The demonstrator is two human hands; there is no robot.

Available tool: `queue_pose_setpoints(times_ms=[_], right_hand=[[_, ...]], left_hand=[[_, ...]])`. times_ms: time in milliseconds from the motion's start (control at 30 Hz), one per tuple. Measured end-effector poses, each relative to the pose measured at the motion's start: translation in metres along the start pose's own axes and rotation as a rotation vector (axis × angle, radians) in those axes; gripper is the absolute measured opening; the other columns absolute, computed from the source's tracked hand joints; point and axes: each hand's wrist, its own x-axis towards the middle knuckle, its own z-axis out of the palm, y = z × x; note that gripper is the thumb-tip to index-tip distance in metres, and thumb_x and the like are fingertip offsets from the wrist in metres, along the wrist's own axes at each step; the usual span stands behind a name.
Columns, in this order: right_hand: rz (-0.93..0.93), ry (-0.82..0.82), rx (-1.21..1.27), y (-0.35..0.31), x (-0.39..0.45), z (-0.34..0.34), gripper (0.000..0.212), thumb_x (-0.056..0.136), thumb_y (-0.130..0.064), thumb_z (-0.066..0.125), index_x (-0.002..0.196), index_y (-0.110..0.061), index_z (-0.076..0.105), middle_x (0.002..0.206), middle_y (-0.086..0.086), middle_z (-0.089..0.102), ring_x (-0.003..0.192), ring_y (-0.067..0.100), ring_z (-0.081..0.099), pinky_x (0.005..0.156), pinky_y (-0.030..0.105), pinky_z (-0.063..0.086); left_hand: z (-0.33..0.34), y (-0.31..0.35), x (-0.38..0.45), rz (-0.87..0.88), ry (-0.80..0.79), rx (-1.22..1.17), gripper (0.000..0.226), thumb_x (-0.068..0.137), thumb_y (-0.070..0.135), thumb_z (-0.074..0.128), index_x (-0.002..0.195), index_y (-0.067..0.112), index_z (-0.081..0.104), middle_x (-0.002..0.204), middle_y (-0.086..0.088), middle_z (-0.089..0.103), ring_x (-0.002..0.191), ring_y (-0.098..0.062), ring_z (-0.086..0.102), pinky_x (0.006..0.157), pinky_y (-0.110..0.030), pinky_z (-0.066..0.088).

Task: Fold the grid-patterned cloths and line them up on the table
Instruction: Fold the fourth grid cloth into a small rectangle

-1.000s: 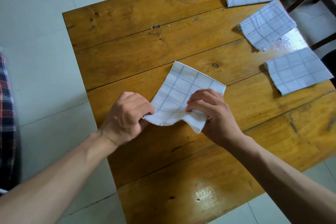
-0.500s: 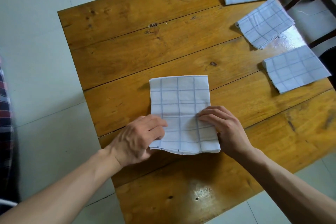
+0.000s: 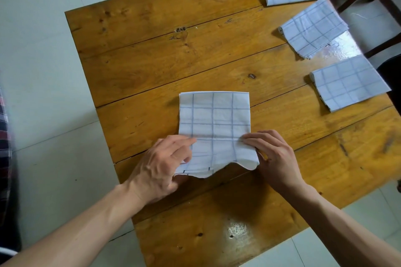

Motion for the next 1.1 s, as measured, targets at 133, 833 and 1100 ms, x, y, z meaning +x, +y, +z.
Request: queue_pose_setpoints(times_ms=[133, 833, 1100], right_hand=[[0.012, -0.004, -0.071, 0.001, 0.001, -0.001, 0.024, 0.077, -0.001, 0.076, 0.101, -0.007, 0.074, 0.103, 0.006, 0.068, 0.097, 0.022, 0.058, 0.078, 0.029, 0.051], [0.475, 0.036, 0.091, -0.015, 0.026, -0.005, 0.006, 0.089, -0.026, 0.069, 0.084, -0.024, 0.065, 0.079, -0.016, 0.057, 0.079, 0.015, 0.056, 0.075, 0.033, 0.047], [0.590, 0.022, 0.055, -0.023, 0.039, -0.005, 0.008, 0.091, -0.029, 0.064, 0.087, -0.023, 0.067, 0.075, -0.017, 0.051, 0.081, 0.016, 0.053, 0.071, 0.037, 0.050]], left_hand=[[0.001, -0.003, -0.001, -0.129, 0.071, 0.034, 0.084, 0.055, 0.003, 0.090, 0.131, 0.011, 0.057, 0.125, -0.006, 0.062, 0.114, -0.023, 0.059, 0.094, -0.027, 0.042], [0.000, 0.001, 0.046, -0.500, 0.383, -0.141, 0.051, 0.087, 0.029, 0.074, 0.129, 0.014, 0.050, 0.088, 0.001, 0.074, 0.074, -0.016, 0.068, 0.056, -0.020, 0.050], [-0.003, 0.006, 0.065, -0.616, 0.393, -0.102, 0.059, 0.085, 0.027, 0.076, 0.133, 0.017, 0.043, 0.067, 0.007, 0.065, 0.057, -0.014, 0.060, 0.048, -0.027, 0.046]])
